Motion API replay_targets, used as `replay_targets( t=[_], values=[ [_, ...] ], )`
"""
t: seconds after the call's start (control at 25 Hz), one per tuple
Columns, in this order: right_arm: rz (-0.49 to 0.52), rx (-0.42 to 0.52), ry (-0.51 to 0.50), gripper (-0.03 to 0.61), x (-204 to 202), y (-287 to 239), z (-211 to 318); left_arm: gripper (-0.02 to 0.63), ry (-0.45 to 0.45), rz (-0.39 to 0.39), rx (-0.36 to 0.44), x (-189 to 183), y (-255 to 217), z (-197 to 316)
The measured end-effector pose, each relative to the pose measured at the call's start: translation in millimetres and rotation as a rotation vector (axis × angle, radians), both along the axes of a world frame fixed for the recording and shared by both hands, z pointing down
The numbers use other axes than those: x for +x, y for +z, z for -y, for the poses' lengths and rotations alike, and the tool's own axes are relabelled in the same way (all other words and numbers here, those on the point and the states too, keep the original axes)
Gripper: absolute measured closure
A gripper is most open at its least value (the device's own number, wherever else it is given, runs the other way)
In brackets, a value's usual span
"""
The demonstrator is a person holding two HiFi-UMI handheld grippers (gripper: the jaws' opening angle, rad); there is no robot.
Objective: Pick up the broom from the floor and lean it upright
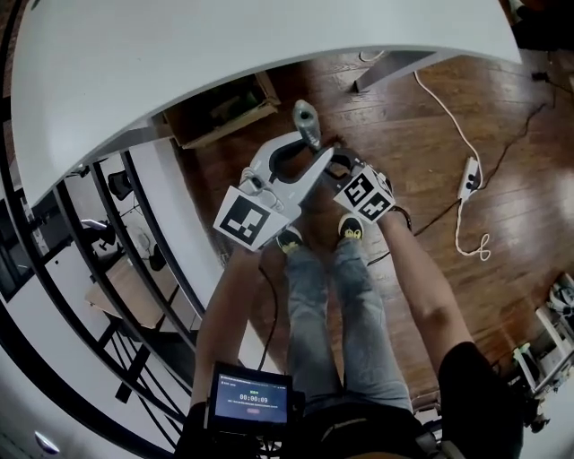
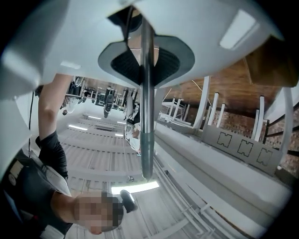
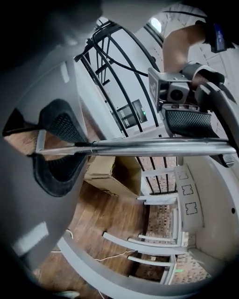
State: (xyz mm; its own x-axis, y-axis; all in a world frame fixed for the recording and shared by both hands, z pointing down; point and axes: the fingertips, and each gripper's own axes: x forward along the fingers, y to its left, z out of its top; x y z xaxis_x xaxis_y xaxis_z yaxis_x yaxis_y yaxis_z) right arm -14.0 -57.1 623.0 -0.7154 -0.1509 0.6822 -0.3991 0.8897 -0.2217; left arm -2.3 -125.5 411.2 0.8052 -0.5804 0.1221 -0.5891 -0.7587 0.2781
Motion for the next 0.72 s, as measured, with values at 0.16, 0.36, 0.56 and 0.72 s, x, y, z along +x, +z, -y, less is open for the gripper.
replay_targets(
  t=[0.16, 0.36, 0.56, 0.72],
  values=[
    [0.01, -0.018, 0.056, 0.497, -6, 16, 7, 0.514, 0.028, -0.014, -0.006, -7, 16, 6],
    [0.019, -0.022, 0.089, 0.497, -14, 17, 13, 0.514, 0.052, -0.007, 0.005, -12, 17, 13],
    [0.014, -0.028, 0.092, 0.497, -21, 15, 20, 0.514, 0.05, 0.0, 0.007, -13, 13, 23],
    [0.016, -0.029, 0.109, 0.497, -20, 16, 29, 0.512, 0.008, -0.016, 0.021, -18, 12, 33]
  ],
)
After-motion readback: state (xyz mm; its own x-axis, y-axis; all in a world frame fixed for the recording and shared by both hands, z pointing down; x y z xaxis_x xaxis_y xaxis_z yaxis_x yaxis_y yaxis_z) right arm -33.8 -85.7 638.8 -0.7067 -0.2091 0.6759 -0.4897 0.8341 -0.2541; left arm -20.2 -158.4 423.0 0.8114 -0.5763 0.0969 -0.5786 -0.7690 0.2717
